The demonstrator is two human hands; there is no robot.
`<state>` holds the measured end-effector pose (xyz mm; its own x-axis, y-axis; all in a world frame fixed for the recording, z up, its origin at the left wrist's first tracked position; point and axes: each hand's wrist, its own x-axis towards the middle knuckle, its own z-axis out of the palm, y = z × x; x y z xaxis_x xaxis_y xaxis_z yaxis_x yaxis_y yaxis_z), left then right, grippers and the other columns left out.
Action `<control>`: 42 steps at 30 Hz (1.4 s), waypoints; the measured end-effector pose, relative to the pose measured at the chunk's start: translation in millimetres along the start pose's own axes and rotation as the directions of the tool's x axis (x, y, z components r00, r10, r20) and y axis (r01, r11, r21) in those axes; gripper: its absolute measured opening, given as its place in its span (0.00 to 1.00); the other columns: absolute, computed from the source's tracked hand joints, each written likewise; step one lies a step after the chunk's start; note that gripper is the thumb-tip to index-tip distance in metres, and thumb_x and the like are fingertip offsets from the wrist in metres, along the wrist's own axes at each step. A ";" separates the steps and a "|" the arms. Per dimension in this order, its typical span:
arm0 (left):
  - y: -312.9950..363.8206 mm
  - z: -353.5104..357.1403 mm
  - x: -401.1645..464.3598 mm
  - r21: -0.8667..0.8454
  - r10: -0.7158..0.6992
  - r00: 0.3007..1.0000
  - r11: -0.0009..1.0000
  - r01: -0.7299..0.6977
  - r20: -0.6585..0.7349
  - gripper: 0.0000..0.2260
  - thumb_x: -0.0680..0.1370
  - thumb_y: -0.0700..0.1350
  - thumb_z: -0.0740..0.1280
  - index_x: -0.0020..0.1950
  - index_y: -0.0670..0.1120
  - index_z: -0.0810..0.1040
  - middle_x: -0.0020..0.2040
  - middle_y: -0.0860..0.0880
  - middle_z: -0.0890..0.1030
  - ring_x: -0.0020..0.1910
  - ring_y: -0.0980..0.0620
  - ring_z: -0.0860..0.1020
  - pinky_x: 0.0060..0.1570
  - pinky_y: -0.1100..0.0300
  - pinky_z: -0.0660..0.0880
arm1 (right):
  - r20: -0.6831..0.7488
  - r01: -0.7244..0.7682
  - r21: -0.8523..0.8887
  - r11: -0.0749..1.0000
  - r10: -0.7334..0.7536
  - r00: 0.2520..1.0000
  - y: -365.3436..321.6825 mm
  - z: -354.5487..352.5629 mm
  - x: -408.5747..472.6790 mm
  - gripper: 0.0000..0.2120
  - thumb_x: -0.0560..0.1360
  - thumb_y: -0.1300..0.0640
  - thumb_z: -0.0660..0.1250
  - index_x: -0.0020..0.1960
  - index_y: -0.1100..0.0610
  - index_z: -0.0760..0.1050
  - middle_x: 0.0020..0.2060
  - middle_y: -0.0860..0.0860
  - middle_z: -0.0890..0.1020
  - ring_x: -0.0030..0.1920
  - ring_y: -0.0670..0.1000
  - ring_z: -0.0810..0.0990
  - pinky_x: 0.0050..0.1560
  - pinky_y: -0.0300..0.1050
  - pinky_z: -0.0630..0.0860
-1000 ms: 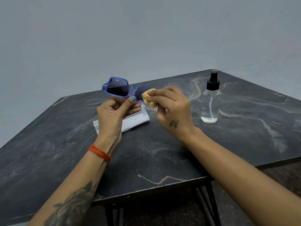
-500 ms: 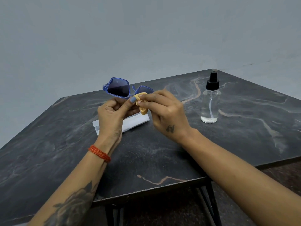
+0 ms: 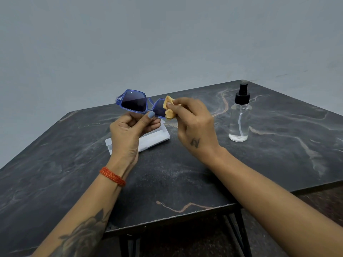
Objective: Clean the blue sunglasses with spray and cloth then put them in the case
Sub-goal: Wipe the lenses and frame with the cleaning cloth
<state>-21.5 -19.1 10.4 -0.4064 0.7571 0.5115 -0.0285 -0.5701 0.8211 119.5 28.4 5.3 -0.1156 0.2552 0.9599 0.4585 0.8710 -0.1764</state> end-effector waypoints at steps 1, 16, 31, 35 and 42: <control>0.0 0.2 0.1 -0.008 -0.008 1.000 1.000 0.008 -0.008 0.02 0.65 0.42 0.73 0.33 0.47 0.81 0.32 0.47 0.84 0.35 0.48 0.83 0.39 0.61 0.80 | 0.006 -0.006 0.011 1.000 0.005 1.000 -0.1 0.1 -1.0 0.11 0.66 0.75 0.67 0.46 0.66 0.82 0.42 0.61 0.82 0.39 0.60 0.80 0.40 0.45 0.76; -0.3 2.7 -2.2 0.088 0.019 0.999 0.996 -0.023 0.041 0.07 0.67 0.42 0.72 0.39 0.39 0.78 0.33 0.48 0.84 0.34 0.50 0.83 0.38 0.62 0.79 | 0.020 0.107 0.007 0.994 -0.107 0.994 -2.0 -0.6 2.6 0.13 0.71 0.74 0.62 0.51 0.66 0.81 0.46 0.62 0.82 0.43 0.61 0.79 0.47 0.42 0.71; -0.5 0.7 -0.1 0.000 -0.002 1.000 1.000 0.002 -0.020 0.07 0.66 0.42 0.72 0.37 0.40 0.77 0.32 0.49 0.84 0.35 0.51 0.84 0.38 0.61 0.80 | 0.078 0.052 0.091 0.994 -0.059 0.995 -6.6 0.8 -3.6 0.11 0.66 0.76 0.68 0.45 0.67 0.81 0.40 0.61 0.81 0.39 0.59 0.80 0.39 0.47 0.78; -0.9 -0.5 -0.4 0.067 0.027 1.000 0.997 -0.027 -0.003 0.06 0.67 0.43 0.73 0.37 0.42 0.78 0.32 0.51 0.84 0.34 0.53 0.83 0.37 0.62 0.79 | 0.069 0.132 0.072 0.989 -0.137 0.988 -8.5 2.2 -3.0 0.12 0.68 0.75 0.70 0.50 0.67 0.81 0.44 0.63 0.82 0.41 0.61 0.80 0.41 0.47 0.78; -1.3 -0.2 -0.9 -0.011 -0.020 1.000 1.000 0.020 -0.022 0.07 0.66 0.43 0.72 0.36 0.41 0.77 0.32 0.48 0.84 0.34 0.50 0.83 0.38 0.62 0.80 | 0.071 0.133 0.034 0.991 -0.135 0.988 -4.0 -1.3 -2.1 0.11 0.65 0.76 0.64 0.41 0.66 0.82 0.40 0.59 0.83 0.36 0.58 0.79 0.37 0.43 0.73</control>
<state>-21.3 -19.2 8.8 -0.4260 0.7612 0.4890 -0.0465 -0.5582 0.8284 119.0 23.8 4.2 -0.2388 0.1649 0.9570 0.4089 0.9109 -0.0549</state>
